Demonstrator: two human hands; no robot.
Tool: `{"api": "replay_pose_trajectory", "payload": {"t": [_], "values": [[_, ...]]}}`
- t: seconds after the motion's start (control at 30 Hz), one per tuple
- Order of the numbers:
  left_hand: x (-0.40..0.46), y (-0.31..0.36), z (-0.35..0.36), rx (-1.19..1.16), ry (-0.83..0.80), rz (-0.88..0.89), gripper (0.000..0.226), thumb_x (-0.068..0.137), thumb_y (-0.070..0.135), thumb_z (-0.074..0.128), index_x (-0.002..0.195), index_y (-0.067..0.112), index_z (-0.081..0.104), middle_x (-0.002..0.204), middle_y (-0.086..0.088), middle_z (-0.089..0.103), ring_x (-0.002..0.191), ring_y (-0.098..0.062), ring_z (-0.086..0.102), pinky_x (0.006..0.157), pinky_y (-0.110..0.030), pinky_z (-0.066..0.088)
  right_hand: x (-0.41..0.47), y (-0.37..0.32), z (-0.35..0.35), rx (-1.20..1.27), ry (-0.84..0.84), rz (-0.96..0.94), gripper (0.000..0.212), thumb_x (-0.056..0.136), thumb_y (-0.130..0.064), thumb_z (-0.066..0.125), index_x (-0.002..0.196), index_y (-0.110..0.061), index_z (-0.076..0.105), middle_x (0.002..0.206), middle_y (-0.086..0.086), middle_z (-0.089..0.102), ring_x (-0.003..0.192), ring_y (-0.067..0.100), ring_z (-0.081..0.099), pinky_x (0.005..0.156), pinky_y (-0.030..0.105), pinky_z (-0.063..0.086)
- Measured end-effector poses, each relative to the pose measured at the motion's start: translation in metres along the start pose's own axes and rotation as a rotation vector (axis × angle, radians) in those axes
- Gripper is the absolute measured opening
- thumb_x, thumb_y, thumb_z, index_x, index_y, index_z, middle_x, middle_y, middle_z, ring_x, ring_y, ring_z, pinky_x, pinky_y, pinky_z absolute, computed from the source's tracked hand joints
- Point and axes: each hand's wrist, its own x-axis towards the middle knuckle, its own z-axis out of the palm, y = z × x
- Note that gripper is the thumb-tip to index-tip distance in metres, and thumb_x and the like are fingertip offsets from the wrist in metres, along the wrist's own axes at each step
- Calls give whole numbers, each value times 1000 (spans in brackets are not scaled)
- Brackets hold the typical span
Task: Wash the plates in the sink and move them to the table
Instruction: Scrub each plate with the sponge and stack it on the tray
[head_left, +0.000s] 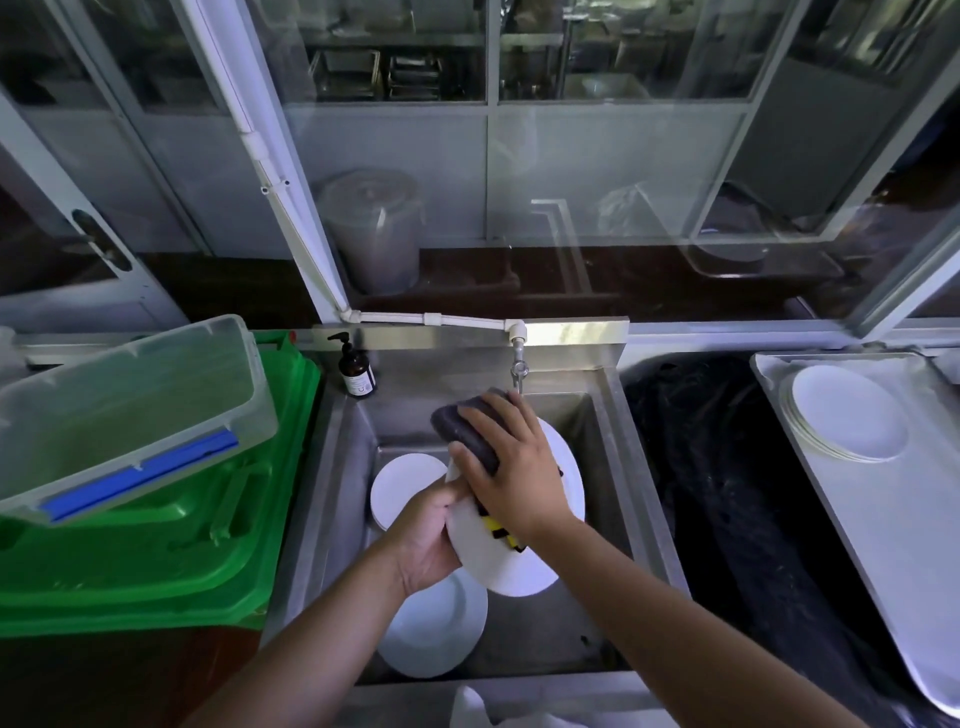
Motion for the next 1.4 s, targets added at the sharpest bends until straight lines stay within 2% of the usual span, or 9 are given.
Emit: {"api": "replay_pose_trajectory", "payload": {"t": [0.1, 0.27, 0.53, 0.73, 0.8, 0.9, 1.1, 1.3, 1.4], "values": [[-6, -2, -1, -38, -1, 30, 51, 102, 35, 48, 146, 10, 53, 141, -21, 60, 128, -36, 61, 95, -44, 57, 11, 18, -15, 33, -55, 33, 38, 100, -43, 57, 132, -24, 65, 134, -5, 59, 128, 15, 50, 108, 30, 41], [-14, -1, -3, -13, -23, 70, 59, 98, 41, 57, 147, 9, 52, 144, -21, 58, 132, -38, 57, 100, -48, 54, 16, 46, -38, 264, -87, 793, 37, 101, -50, 44, 130, -37, 63, 113, -8, 66, 116, 21, 61, 88, 32, 45], [-4, 6, 14, 47, 9, 98, 63, 103, 57, 35, 151, 17, 46, 148, -16, 55, 138, -30, 53, 114, -49, 44, 5, 5, -11, -11, 1, 23, 48, 101, -48, 50, 142, -24, 57, 151, -3, 47, 148, 18, 31, 121, 28, 24], [-8, 2, 7, 23, -42, 108, 76, 95, 62, 44, 152, 12, 44, 150, -17, 54, 139, -33, 51, 111, -49, 46, 12, 40, -37, 317, -9, 688, 20, 102, -50, 45, 117, -50, 58, 116, -18, 64, 116, 12, 60, 93, 31, 47], [-6, 0, 7, 30, -45, 104, 75, 96, 61, 42, 152, 11, 43, 150, -17, 54, 139, -34, 51, 111, -49, 46, 7, 37, -37, 328, 1, 763, 23, 101, -52, 42, 119, -53, 57, 122, -15, 62, 120, 14, 58, 94, 33, 46], [0, -4, 12, 42, -18, 114, 73, 97, 63, 42, 151, 14, 45, 147, -15, 56, 138, -31, 53, 115, -50, 43, -4, 22, -23, 150, 55, 518, 43, 101, -49, 48, 143, -39, 51, 146, -11, 47, 135, 10, 43, 109, 30, 35], [7, 0, 10, -196, 44, 64, 83, 92, 78, 32, 142, 17, 58, 140, -18, 62, 129, -34, 61, 112, -51, 42, -20, 0, 1, -72, -67, 40, 47, 101, -53, 49, 138, -27, 61, 155, 0, 44, 151, 25, 27, 121, 31, 22], [8, 6, 1, -415, 23, 124, 88, 92, 80, 39, 131, 7, 68, 131, -21, 66, 117, -37, 67, 94, -49, 59, -30, 14, -3, -61, -201, -281, 43, 99, -46, 61, 133, -21, 66, 152, 10, 47, 148, 34, 33, 121, 46, 30], [11, 8, -9, -378, 38, 109, 73, 99, 63, 46, 131, 0, 65, 129, -25, 65, 119, -39, 65, 101, -54, 53, -39, 24, -10, -93, -241, -435, 44, 96, -46, 67, 134, -23, 66, 155, 8, 45, 149, 36, 31, 117, 50, 36]]}}
